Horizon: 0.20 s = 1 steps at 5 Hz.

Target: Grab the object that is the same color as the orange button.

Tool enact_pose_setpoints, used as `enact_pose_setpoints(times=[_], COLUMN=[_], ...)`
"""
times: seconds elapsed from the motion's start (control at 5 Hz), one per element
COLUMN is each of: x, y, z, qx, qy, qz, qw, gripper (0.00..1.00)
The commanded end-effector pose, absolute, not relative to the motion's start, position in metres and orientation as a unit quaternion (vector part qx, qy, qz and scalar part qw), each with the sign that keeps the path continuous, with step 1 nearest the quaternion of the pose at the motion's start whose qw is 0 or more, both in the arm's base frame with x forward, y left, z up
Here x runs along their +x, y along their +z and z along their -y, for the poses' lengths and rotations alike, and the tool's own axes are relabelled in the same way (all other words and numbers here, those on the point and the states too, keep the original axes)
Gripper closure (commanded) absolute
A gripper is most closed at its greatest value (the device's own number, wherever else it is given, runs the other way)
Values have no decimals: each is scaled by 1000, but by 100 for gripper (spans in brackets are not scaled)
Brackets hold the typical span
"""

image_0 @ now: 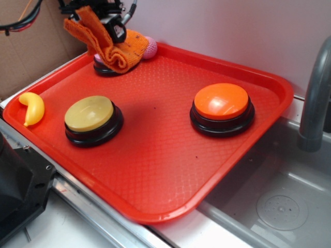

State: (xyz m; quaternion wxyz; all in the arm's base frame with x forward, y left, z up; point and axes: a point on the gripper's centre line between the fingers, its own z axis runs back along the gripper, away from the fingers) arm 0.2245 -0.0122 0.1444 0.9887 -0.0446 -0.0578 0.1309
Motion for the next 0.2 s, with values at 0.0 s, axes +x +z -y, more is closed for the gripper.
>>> enact_pose_setpoints(times=[0.0], x=[219], y=[171], z=[19], qx=[-44], qy=[142], qz=[105], qw=[983], gripper=[100])
